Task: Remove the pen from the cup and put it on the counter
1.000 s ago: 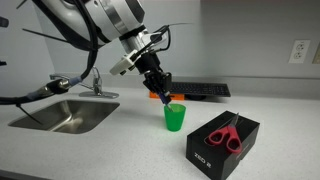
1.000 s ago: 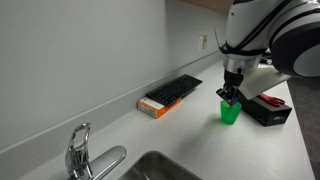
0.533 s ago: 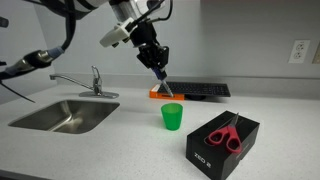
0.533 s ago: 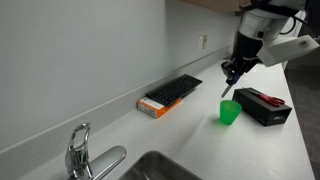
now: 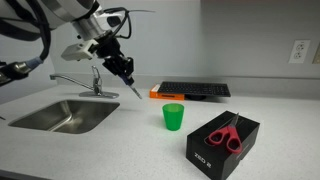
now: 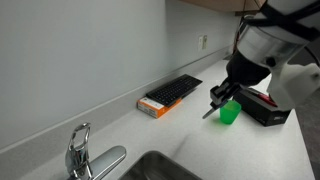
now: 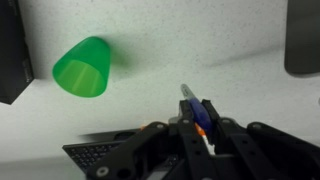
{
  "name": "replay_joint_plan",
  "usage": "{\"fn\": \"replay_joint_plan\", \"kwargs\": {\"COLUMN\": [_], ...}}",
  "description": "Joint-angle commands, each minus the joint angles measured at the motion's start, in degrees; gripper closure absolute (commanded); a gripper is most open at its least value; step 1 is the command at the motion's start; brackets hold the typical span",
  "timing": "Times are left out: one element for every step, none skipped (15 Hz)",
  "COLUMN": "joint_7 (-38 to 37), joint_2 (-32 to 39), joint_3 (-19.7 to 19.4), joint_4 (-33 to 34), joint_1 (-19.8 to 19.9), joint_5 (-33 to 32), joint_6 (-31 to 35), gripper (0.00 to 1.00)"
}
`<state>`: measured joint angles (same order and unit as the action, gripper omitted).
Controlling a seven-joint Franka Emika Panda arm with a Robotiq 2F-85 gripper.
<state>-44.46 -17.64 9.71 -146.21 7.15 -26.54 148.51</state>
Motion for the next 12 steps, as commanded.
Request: {"fn": "replay_joint_plan", "kwargs": {"joint_7": [-5.09,-6.15,-6.9,-7.7,-7.84,-7.89,-7.58,-7.3,-6.88,-6.49,-6.2,-6.06], "joint_2": [5.89,7.41,8.87,10.14,11.39,12.41,13.33,13.73,14.01,14.25,14.61,15.04], "joint_3": [3.67,3.9,3.81,3.44,2.77,4.05,3.81,3.7,3.6,3.48,3.38,3.29], "joint_4": [0.3,0.6,0.97,1.29,1.66,1.94,2.28,2.67,3.08,3.38,3.53,3.7], "joint_1": [0.87,0.72,0.47,0.11,-0.44,0.96,0.83,0.76,0.69,0.64,0.61,0.59], "joint_5": [-5.12,-6.81,-8.37,-9.97,-10.97,-11.53,-11.78,-12.02,-12.09,-11.83,-11.54,-11.36], "joint_6": [3.92,4.19,4.07,3.88,3.43,3.43,3.23,2.98,2.81,2.73,2.6,2.43], "gripper": [0.96,0.96,0.96,0.96,0.96,0.96,0.96,0.86,0.6,0.59,0.52,0.45]}}
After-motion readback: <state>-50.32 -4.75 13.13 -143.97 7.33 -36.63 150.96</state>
